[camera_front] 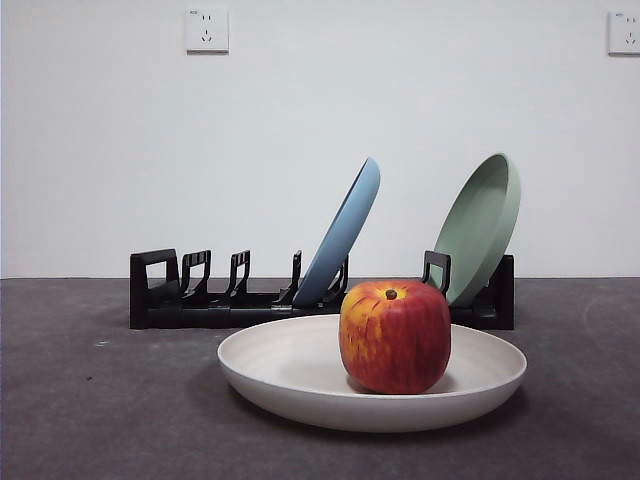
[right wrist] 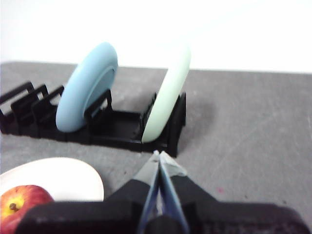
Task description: Take the yellow plate from the plate rack,put the plate on the table,take the apple from the table,put the apple in the plate
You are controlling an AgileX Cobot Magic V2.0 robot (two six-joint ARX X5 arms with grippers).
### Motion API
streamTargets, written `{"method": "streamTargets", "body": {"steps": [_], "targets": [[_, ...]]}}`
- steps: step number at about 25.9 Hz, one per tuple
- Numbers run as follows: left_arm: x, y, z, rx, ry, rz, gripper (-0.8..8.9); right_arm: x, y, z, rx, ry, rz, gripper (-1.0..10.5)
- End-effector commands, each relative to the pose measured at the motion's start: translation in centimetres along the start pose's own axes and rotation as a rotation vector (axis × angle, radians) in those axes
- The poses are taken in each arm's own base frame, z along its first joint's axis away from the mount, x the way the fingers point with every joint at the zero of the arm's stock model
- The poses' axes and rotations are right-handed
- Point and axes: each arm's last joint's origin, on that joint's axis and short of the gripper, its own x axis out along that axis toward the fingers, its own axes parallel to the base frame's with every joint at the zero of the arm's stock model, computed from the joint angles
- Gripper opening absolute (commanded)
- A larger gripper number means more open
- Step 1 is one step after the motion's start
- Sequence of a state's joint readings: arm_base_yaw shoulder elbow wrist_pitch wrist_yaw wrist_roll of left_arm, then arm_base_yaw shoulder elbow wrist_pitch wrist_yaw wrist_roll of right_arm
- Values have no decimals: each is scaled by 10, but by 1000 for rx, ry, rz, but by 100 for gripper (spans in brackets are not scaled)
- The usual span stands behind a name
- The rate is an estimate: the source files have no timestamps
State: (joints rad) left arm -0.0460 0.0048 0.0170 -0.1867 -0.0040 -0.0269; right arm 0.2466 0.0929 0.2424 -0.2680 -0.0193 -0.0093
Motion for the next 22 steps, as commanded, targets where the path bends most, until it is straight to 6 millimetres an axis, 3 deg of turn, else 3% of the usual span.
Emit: {"method": "streamTargets", "body": {"steps": [1,6,12,22], "targets": [[1,0,-4,-6,8,-4,-3,5,-3,-18,-14,-30,13,1],[1,0,-4,-6,8,-4,-3,12,-4,-45,-6,0,13,1],[1,0,-4,-6,8,-4,-3,17,-4,-63,28,54,14,1],[1,0,-4,-6,7,-4,-3,17,-4,-63,32,54,14,1]]}}
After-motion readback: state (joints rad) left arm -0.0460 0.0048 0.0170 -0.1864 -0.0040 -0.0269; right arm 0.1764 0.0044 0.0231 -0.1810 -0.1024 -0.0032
